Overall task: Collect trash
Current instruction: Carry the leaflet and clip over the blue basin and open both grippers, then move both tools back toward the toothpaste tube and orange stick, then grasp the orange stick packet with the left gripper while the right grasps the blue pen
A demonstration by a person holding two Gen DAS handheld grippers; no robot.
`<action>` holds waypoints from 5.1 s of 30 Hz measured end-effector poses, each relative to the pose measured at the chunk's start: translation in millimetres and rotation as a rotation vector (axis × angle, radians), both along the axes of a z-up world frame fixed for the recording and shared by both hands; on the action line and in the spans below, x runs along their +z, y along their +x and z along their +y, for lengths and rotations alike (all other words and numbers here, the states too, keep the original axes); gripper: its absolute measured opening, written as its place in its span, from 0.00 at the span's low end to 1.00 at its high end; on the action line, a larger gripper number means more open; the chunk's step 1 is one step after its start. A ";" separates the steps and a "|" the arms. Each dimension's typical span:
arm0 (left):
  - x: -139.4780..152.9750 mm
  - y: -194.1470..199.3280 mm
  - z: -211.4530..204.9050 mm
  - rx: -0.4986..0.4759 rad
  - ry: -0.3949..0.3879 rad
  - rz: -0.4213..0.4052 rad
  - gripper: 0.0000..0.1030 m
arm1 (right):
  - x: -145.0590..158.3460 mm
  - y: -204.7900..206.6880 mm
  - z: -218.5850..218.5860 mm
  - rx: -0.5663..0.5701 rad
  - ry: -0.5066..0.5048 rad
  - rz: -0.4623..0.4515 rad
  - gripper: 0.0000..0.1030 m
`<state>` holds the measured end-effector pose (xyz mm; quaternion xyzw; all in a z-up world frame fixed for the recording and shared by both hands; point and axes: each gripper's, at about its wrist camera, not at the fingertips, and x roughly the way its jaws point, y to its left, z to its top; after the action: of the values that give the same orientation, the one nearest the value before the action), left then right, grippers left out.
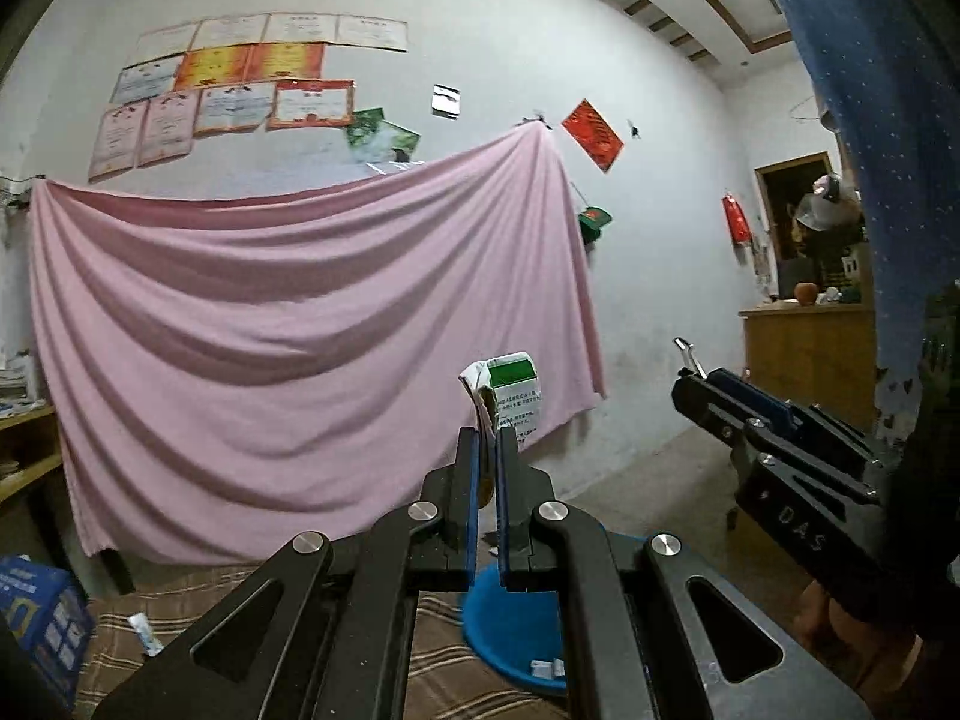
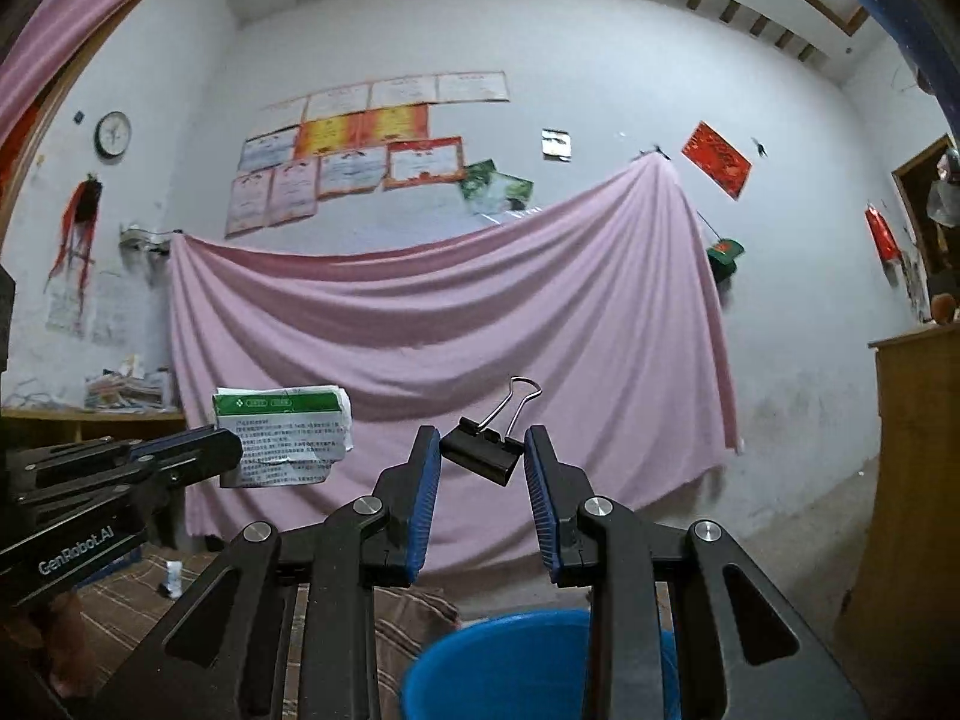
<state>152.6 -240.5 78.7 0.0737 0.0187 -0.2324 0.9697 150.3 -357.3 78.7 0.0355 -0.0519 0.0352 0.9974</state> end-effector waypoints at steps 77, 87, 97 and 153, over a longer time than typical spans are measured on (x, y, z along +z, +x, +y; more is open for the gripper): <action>-3.9 78.2 78.5 0.175 -0.169 0.435 0.60 | -27.2 56.5 -14.4 0.037 0.106 0.328 0.59; 11.1 39.8 160.4 0.360 -0.258 0.230 0.98 | -11.3 48.1 44.8 0.139 0.074 0.152 1.00; 1.7 19.8 227.8 0.490 -0.237 0.173 0.98 | -10.3 54.9 110.1 0.255 -0.035 0.092 1.00; -127.0 200.5 250.9 0.281 0.001 0.894 0.11 | -116.1 208.6 227.6 0.660 -0.319 0.984 0.04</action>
<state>353.1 10.4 -48.4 -0.0363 0.4445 -0.1078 0.8885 358.9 -129.7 -37.4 -0.0880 0.4342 0.3293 0.8339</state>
